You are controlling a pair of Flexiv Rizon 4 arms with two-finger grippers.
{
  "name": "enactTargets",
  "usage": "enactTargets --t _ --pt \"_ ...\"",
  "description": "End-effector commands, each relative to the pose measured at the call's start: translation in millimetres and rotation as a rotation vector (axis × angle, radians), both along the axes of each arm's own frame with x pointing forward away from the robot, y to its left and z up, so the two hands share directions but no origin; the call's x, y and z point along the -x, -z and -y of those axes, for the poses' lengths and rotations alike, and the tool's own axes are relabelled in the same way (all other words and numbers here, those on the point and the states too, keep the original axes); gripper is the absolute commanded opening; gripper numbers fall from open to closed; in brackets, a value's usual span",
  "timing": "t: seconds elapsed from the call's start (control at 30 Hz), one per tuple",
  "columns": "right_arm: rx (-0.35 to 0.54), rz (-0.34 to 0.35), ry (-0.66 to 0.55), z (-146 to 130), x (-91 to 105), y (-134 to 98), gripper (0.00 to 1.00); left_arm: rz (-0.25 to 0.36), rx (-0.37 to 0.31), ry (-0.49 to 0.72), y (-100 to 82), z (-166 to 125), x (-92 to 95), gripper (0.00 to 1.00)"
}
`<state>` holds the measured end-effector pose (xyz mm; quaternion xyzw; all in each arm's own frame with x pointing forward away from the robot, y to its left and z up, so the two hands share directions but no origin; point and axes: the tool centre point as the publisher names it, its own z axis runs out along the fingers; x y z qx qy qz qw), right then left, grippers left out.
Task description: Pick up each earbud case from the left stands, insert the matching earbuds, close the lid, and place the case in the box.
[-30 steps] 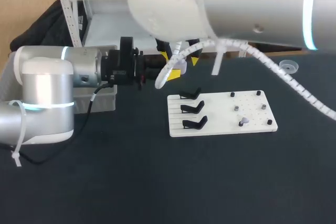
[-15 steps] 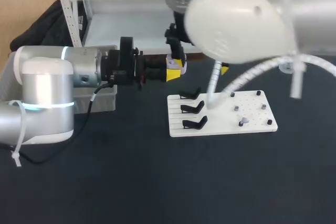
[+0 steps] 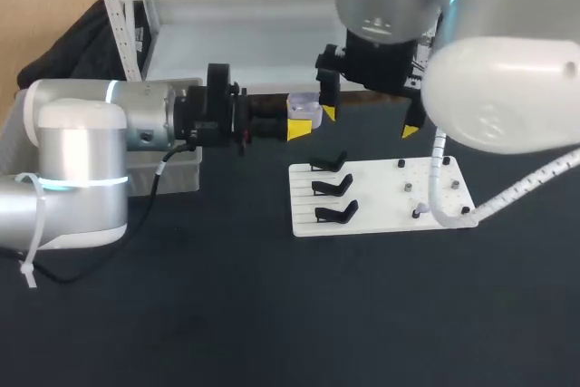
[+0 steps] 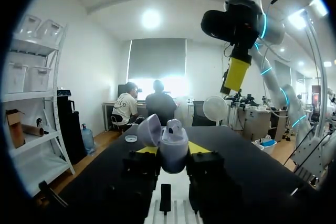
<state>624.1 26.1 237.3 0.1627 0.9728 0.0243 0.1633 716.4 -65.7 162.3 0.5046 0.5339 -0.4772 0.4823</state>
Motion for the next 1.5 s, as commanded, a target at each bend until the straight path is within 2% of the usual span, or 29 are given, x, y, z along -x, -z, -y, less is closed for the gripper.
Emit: enactTargets --t 0.03,0.07,0.13,0.17,0.27,0.5,0.83,0.87,0.9,1.4,1.5 --pt "-0.011 -0.018 -0.059 12 10.3 17 1.00 0.000 0.000 -0.003 0.0 0 0.6 0.00" --pt "0.014 0.003 -0.088 21 14.4 23 1.00 0.000 0.000 -0.003 0.0 0 0.6 0.00" --pt "-0.025 -0.005 -0.094 36 19.2 31 1.00 0.000 0.000 -0.003 0.0 0 0.6 0.00" --pt "-0.035 0.013 -0.116 48 22.9 36 1.00 0.000 0.000 -0.003 0.0 0 0.6 0.00" --pt "-0.032 0.023 -0.154 70 30.5 49 1.00 0.000 0.000 -0.003 0.0 0 0.6 0.00" --pt "-0.031 0.053 -0.221 99 35.3 75 1.00 0.000 0.000 -0.003 0.0 0 0.6 0.00" --pt "-0.072 0.033 -0.320 96 37.0 103 1.00 0.000 0.000 -0.003 0.0 0 0.6 0.00" --pt "-0.049 0.027 -0.326 95 37.5 109 1.00 0.000 0.000 -0.003 0.0 0 0.6 0.00" --pt "0.035 0.028 -0.299 95 36.2 116 1.00 0.000 0.000 -0.003 0.0 0 0.6 0.00" --pt "0.035 0.028 -0.299 95 36.2 116 1.00 0.000 0.000 -0.003 0.0 0 0.6 0.00" --pt "0.015 -0.018 -0.294 92 27.1 138 1.00 0.000 0.000 -0.003 0.0 0 0.6 0.00"
